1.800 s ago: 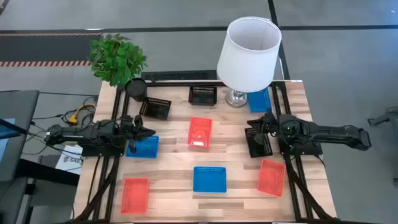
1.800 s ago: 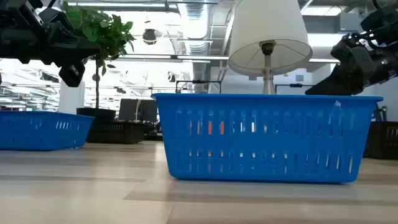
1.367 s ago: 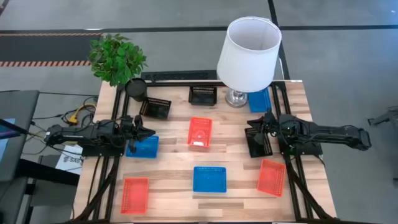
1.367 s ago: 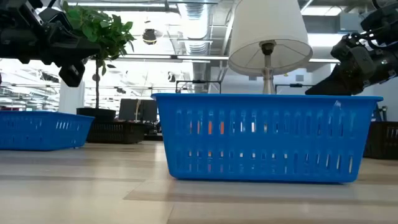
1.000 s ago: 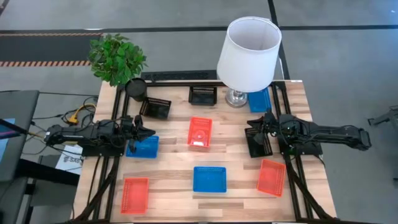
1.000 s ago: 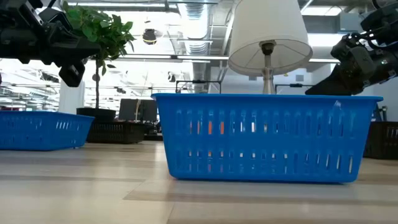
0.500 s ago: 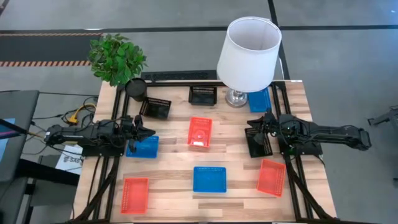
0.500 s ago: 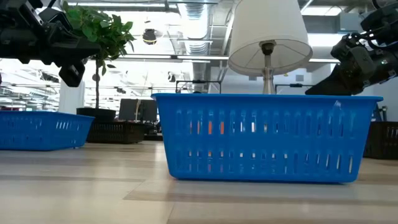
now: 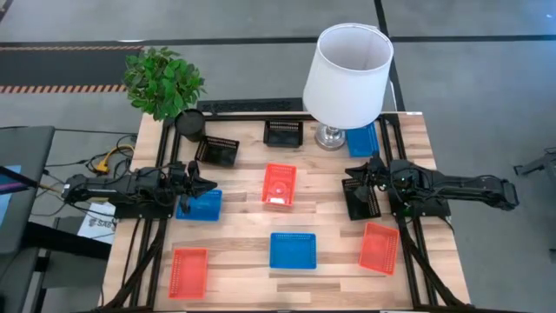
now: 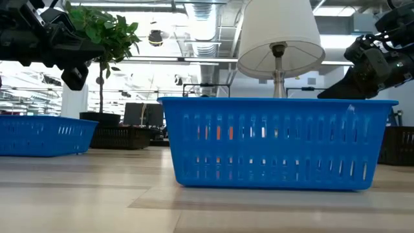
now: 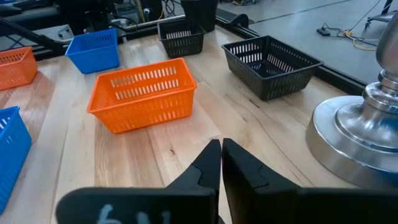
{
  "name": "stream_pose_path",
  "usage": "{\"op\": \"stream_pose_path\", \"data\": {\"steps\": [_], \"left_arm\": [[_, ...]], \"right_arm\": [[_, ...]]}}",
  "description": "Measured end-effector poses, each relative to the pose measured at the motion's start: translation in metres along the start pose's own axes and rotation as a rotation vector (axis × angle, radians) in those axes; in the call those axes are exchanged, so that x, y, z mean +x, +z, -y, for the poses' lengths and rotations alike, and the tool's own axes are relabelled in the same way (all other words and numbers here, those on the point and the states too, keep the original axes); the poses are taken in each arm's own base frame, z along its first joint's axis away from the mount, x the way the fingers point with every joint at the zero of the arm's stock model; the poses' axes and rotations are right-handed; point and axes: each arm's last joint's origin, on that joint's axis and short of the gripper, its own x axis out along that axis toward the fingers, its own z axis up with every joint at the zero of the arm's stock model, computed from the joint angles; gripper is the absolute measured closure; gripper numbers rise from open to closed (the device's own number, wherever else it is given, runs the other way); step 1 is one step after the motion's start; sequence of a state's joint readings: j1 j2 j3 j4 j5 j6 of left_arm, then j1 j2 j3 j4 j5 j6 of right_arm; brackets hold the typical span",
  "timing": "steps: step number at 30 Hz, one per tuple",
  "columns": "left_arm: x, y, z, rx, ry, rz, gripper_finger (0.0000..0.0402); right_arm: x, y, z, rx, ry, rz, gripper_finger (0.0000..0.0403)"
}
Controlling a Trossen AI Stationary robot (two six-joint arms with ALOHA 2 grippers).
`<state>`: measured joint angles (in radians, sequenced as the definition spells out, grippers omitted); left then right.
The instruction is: Stack baskets by color
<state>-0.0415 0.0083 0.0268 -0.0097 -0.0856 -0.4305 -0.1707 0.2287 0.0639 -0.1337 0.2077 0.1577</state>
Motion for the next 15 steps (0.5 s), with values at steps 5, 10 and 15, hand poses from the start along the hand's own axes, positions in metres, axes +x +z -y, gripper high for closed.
{"op": "stream_pose_path", "data": {"steps": [5, 10, 15], "left_arm": [[0.0, 0.0, 0.0, 0.0, 0.0, -0.001, 0.0401], [0.0, 0.0, 0.0, 0.0, 0.0, 0.0, 0.0401], [0.0, 0.0001, 0.0001, -0.061, -0.002, 0.002, 0.0401]], "right_arm": [[0.0, 0.0001, 0.0, 0.0, 0.0, 0.0, 0.0365], [0.0, 0.0001, 0.0, 0.0, 0.0, 0.0, 0.0365], [0.0, 0.0001, 0.0, 0.0, 0.0, 0.0, 0.0365]]}}
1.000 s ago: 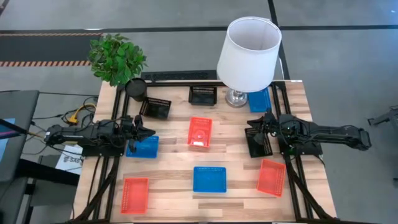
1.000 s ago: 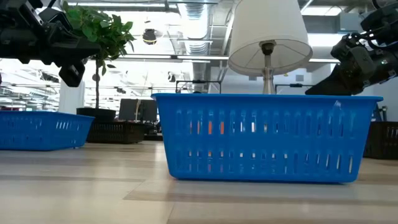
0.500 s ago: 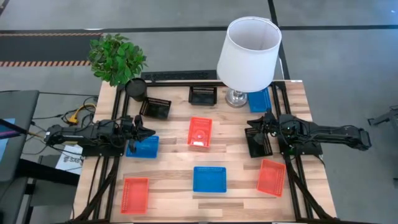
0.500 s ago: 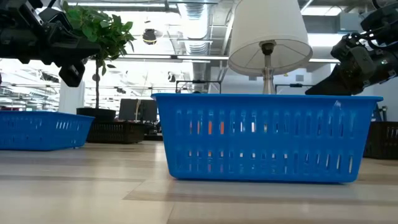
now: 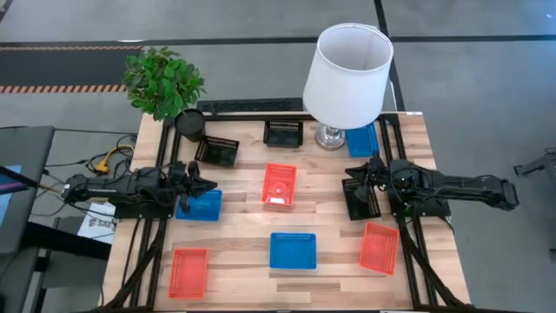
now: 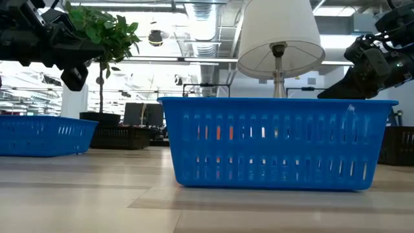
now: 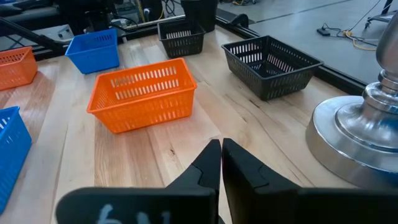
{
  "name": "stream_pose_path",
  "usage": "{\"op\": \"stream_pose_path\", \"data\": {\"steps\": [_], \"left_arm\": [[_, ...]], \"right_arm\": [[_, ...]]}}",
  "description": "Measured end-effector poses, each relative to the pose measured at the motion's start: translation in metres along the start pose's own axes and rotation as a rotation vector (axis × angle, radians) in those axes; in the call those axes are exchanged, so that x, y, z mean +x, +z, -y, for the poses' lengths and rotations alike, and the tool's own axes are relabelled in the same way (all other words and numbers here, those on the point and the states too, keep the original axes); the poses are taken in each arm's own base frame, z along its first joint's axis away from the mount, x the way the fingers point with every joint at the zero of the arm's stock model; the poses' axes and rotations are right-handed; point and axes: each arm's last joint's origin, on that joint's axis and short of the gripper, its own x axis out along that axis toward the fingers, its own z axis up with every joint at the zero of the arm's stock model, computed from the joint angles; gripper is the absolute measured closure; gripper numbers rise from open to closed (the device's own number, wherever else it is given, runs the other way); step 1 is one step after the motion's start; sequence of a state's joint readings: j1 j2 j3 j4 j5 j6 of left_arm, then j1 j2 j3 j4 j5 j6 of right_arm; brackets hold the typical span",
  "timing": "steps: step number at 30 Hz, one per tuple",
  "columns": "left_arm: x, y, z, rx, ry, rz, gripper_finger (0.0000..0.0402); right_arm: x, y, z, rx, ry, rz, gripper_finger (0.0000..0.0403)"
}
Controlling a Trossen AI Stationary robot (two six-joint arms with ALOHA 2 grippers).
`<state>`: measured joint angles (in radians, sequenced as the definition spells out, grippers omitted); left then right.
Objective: Stack baskets by color
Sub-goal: Stack the bottom black bin on the top right black bin
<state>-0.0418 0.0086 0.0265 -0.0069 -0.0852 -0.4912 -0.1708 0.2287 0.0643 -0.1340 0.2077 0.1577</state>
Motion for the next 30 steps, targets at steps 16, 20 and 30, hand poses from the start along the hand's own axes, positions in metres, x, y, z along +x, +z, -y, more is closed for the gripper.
{"op": "stream_pose_path", "data": {"steps": [16, 20, 30], "left_arm": [[0.0, 0.004, 0.0, -0.488, 0.016, 0.064, 0.0401], [0.0, 0.007, 0.002, -0.423, -0.015, 0.085, 0.0401], [-0.004, 0.033, 0.018, -0.243, -0.088, 0.08, 0.0401]], "right_arm": [[0.0, 0.003, -0.001, 0.131, 0.01, 0.039, 0.0365], [0.0, 0.013, -0.001, 0.296, 0.037, 0.147, 0.0365], [-0.005, 0.03, -0.012, 0.373, 0.221, 0.248, 0.0365]]}}
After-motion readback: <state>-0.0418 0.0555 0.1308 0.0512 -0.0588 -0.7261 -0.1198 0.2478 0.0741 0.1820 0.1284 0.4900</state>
